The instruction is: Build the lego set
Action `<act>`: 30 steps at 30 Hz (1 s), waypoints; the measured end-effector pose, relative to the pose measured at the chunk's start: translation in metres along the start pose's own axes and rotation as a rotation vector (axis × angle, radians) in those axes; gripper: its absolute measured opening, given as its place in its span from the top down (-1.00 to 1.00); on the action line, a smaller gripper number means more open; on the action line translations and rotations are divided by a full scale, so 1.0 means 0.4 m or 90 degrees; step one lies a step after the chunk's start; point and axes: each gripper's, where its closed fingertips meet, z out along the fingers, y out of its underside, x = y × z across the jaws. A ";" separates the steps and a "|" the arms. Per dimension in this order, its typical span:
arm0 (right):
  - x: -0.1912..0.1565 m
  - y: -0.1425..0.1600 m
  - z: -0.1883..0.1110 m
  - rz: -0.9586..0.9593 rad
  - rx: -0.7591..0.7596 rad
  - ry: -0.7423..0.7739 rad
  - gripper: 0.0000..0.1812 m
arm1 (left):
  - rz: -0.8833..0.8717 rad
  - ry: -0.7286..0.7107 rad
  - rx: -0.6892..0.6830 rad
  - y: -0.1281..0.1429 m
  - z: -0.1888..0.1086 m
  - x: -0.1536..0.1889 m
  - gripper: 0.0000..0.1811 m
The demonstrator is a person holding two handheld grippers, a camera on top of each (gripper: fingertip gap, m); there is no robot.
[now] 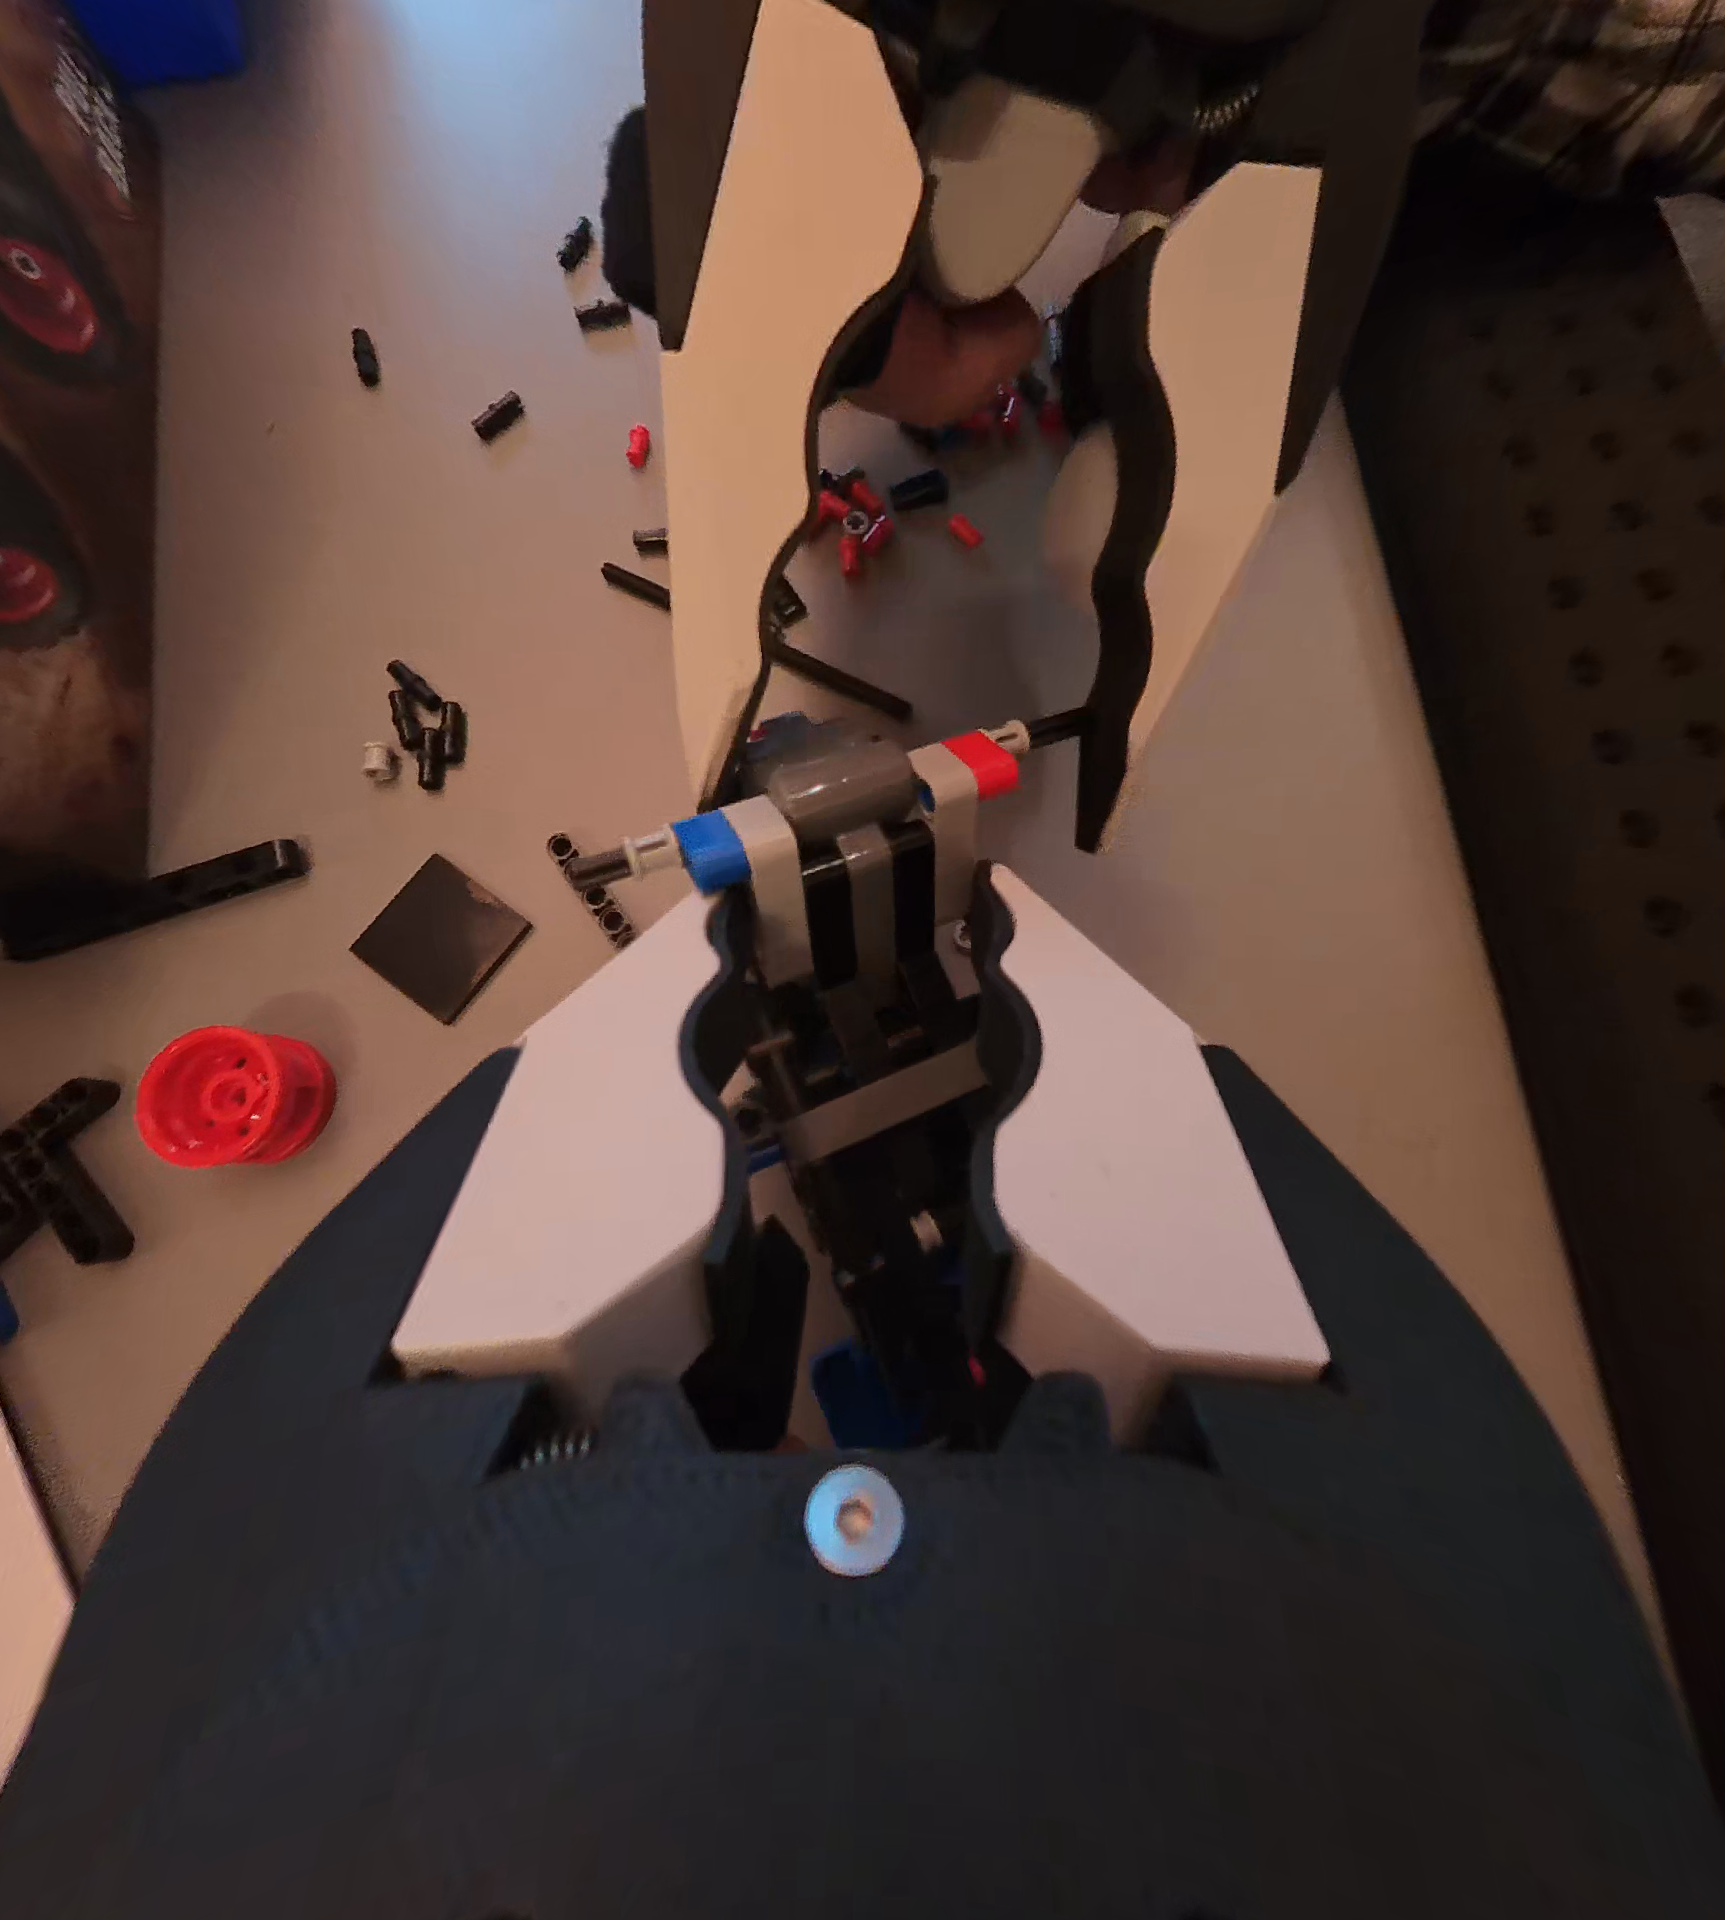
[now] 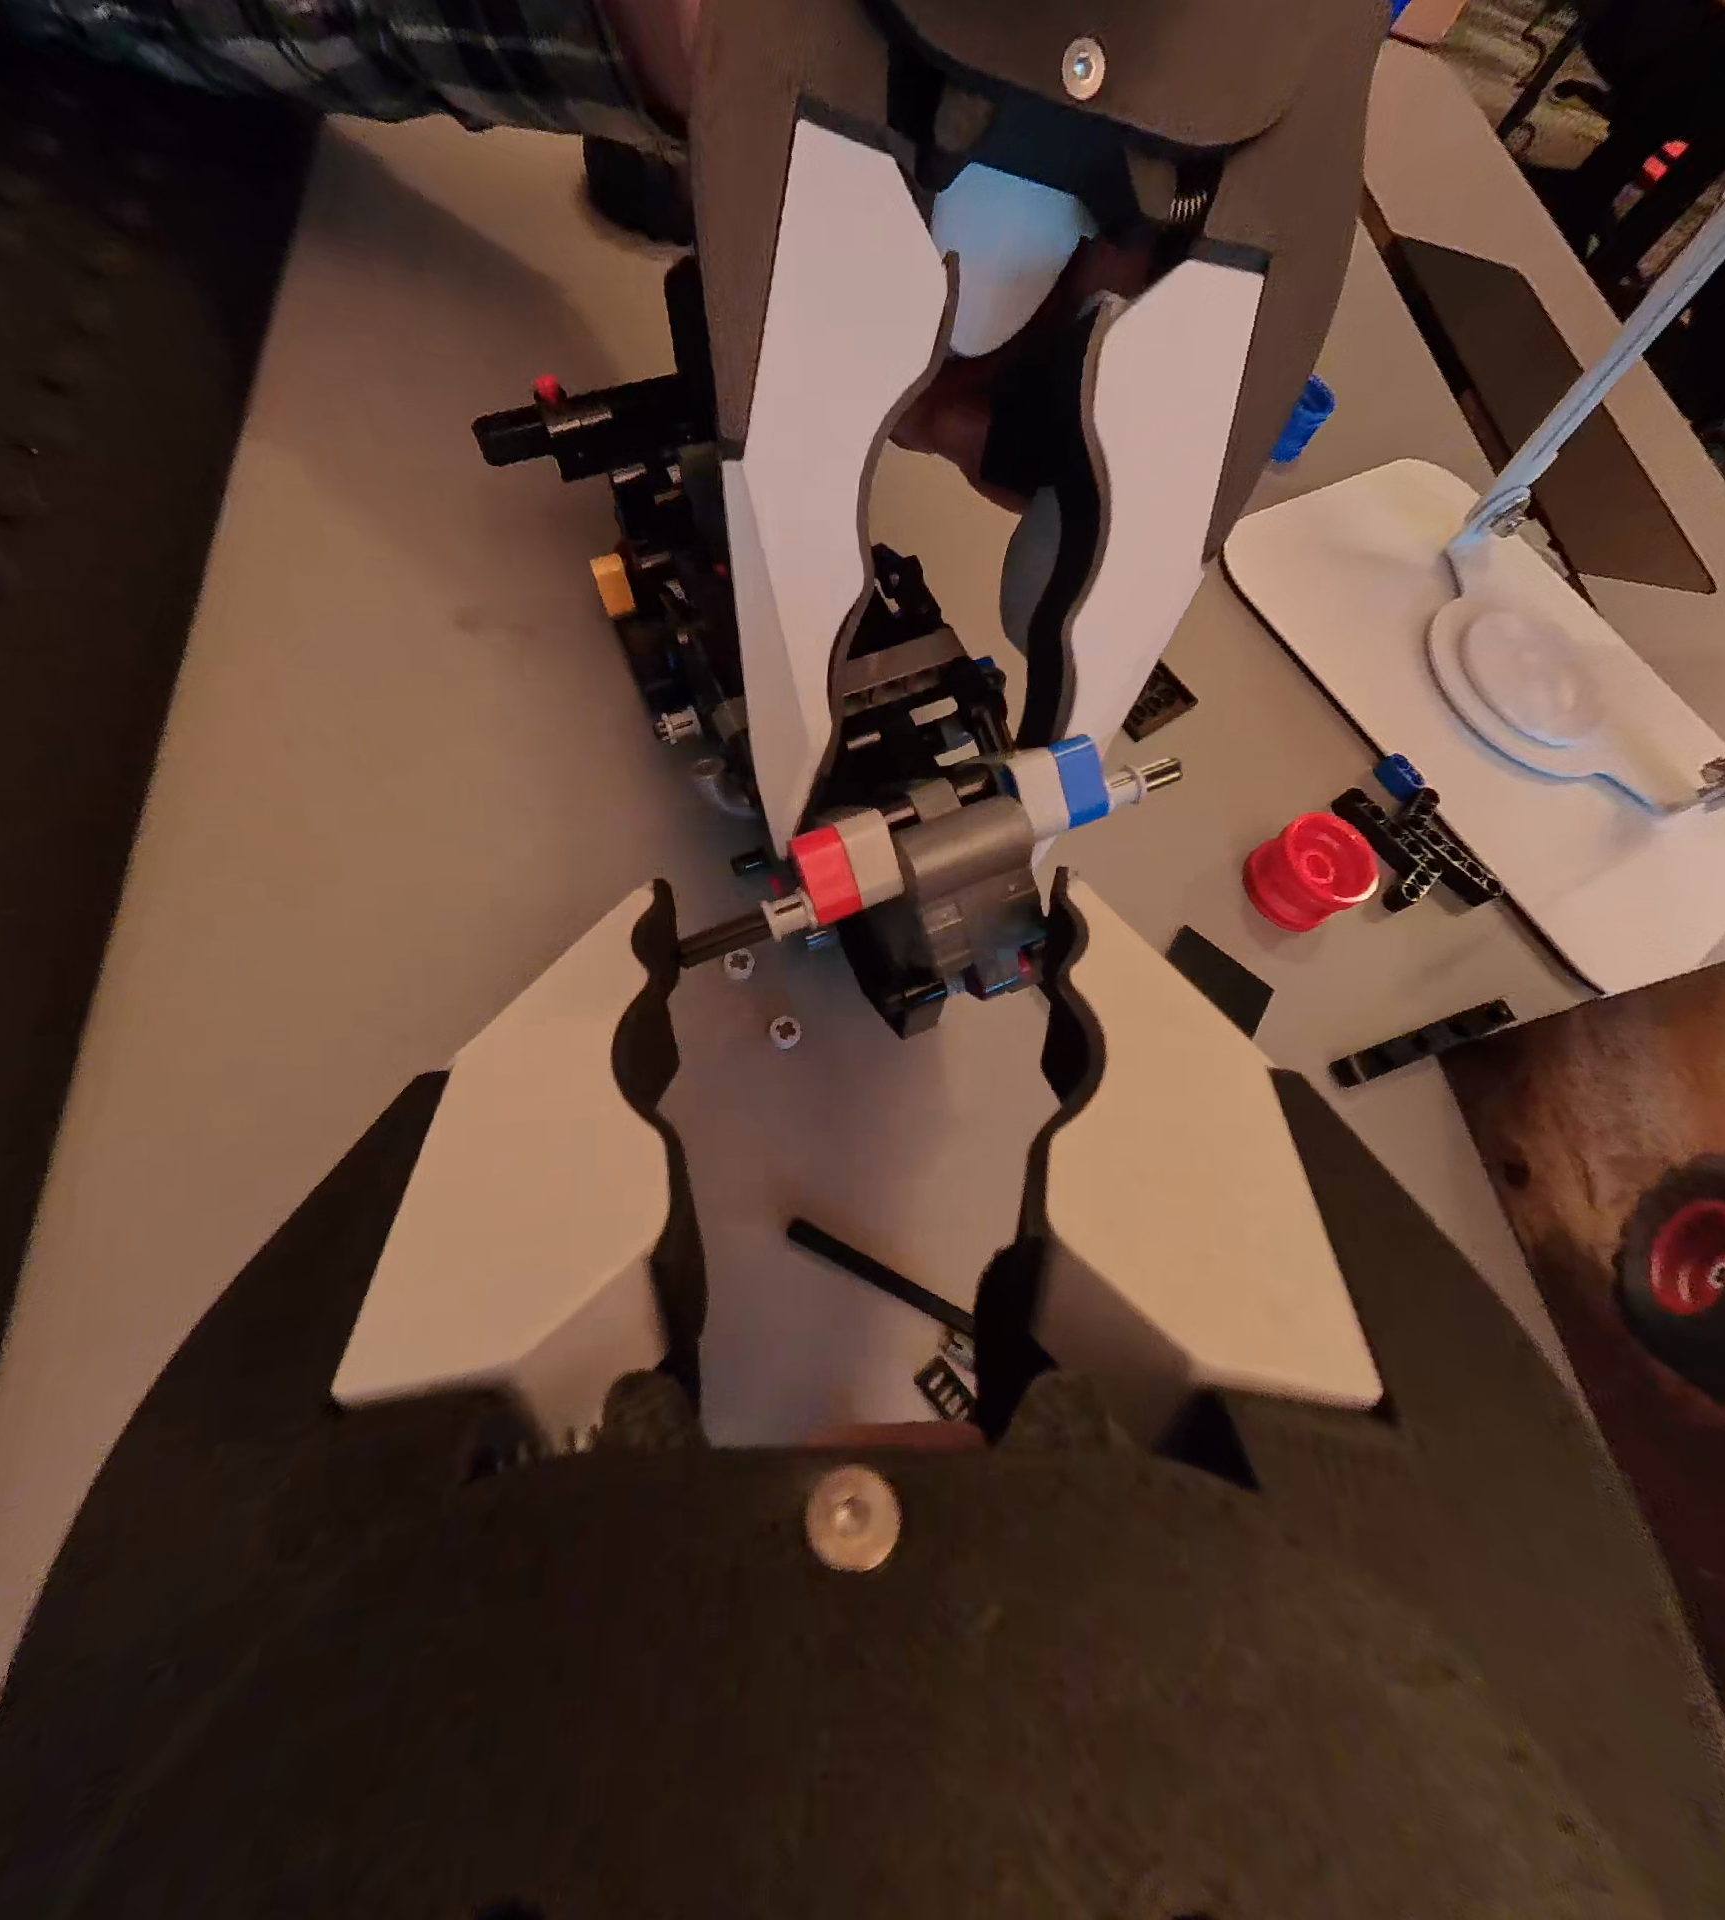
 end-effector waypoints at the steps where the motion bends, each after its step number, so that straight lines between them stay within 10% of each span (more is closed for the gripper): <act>1: -0.002 -0.002 0.000 -0.002 0.001 -0.001 0.23 | 0.000 0.002 0.000 0.000 0.002 0.000 0.55; 30: -0.014 -0.010 0.003 -0.021 -0.022 0.001 0.37 | 0.006 0.023 -0.015 0.006 -0.002 0.017 0.50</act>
